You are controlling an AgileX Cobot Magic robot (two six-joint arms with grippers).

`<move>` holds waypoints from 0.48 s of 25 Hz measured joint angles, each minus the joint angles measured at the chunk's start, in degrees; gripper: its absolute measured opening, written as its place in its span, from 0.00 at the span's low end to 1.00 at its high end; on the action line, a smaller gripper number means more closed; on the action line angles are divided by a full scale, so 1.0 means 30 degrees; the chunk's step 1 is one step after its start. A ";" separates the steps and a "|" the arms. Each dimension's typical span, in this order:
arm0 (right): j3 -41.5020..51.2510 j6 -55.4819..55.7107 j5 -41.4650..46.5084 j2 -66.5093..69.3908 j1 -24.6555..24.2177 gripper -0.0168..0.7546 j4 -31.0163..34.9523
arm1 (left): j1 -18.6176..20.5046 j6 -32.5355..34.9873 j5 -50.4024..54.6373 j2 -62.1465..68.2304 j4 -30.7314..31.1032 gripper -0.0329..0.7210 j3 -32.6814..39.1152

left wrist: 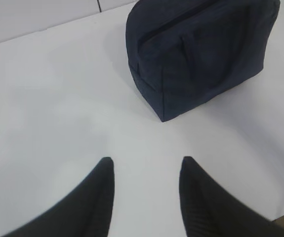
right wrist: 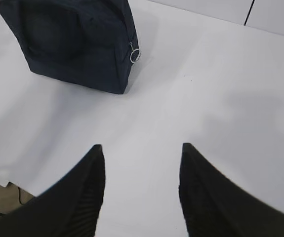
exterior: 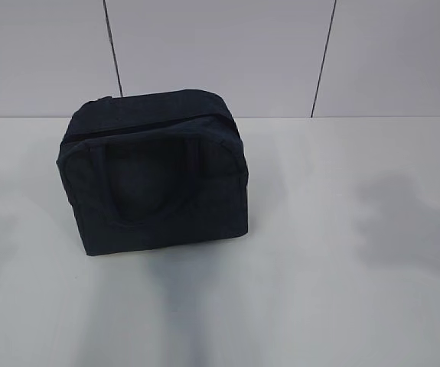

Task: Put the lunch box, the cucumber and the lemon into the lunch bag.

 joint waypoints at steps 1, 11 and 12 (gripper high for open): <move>0.0303 0.0049 0.0121 -0.0365 0.0000 0.51 0.0000 | 0.0000 -0.0432 0.0346 -0.0702 0.0280 0.47 0.0166; 0.1998 0.0490 0.1692 -0.1946 0.0000 0.51 -0.0707 | 0.0000 -0.5080 0.3478 -0.6737 0.3378 0.47 0.1966; 0.2037 0.0500 0.1741 -0.2130 0.0000 0.51 -0.0807 | 0.0000 -0.5313 0.3572 -0.7264 0.3424 0.47 0.2214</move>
